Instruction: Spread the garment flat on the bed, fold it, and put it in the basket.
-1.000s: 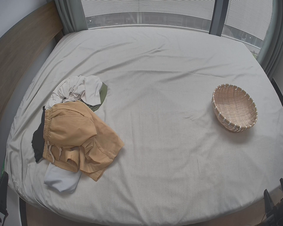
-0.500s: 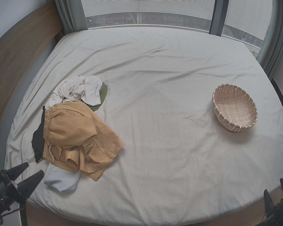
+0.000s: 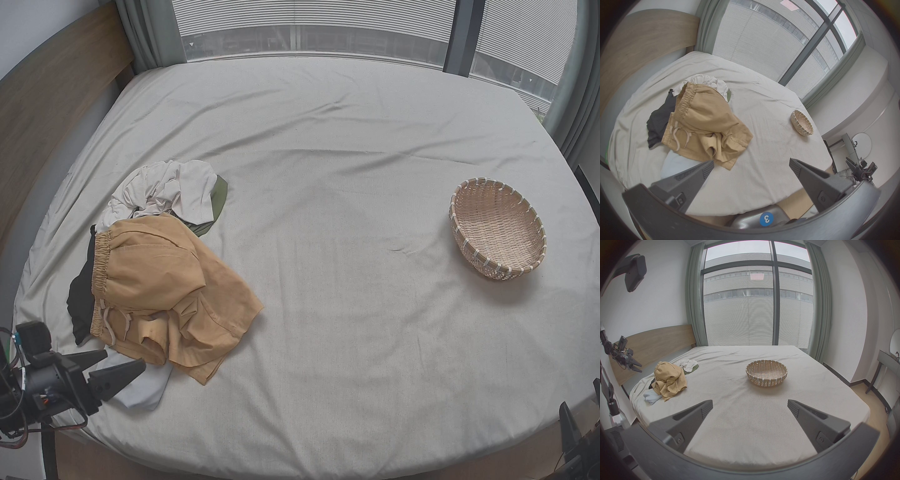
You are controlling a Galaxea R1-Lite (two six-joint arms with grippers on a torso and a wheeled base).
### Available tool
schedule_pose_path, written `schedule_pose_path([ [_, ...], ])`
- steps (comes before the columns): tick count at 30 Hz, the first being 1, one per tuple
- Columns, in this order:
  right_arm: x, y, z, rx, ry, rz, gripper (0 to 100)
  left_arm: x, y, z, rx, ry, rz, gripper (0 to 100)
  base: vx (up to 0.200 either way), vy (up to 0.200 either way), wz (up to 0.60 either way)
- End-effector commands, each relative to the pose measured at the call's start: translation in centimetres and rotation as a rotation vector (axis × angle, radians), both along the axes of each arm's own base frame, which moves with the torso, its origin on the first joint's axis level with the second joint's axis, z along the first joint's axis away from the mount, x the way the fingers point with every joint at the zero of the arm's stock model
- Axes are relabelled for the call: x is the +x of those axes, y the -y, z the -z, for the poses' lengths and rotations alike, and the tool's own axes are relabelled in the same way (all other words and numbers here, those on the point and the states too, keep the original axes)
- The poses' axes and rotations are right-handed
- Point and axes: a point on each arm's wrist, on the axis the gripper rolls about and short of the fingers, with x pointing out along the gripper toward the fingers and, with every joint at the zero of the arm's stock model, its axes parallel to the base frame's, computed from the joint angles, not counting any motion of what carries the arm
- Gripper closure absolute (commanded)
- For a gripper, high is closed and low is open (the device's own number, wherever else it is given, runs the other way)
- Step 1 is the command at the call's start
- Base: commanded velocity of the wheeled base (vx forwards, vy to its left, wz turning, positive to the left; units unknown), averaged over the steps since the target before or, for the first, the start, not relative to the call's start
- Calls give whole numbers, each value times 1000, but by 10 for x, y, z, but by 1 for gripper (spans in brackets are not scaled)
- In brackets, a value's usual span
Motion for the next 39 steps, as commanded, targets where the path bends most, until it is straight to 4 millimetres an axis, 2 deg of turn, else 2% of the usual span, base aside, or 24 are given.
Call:
schedule_pose_path([
  [1,0,0,5,0,-1,1,0,27,6,30,1,-146,3,0,0,0,0],
  [5,0,0,5,0,-1,-1,0,37,8,44,-2,-214,0,0,0,0,0],
  [15,0,0,5,0,-1,1,0,49,17,59,-50,-266,31,0,0,0,0],
  [18,0,0,5,0,-1,1,0,66,20,78,-41,-313,26,0,0,0,0],
  [25,0,0,5,0,-1,-1,0,88,26,101,-58,-316,14,0,0,0,0],
  [29,0,0,5,0,-1,1,0,96,28,108,-76,-311,0,0,0,0,0],
  [39,0,0,5,0,-1,1,0,100,27,117,-80,-342,-29,0,0,0,0],
])
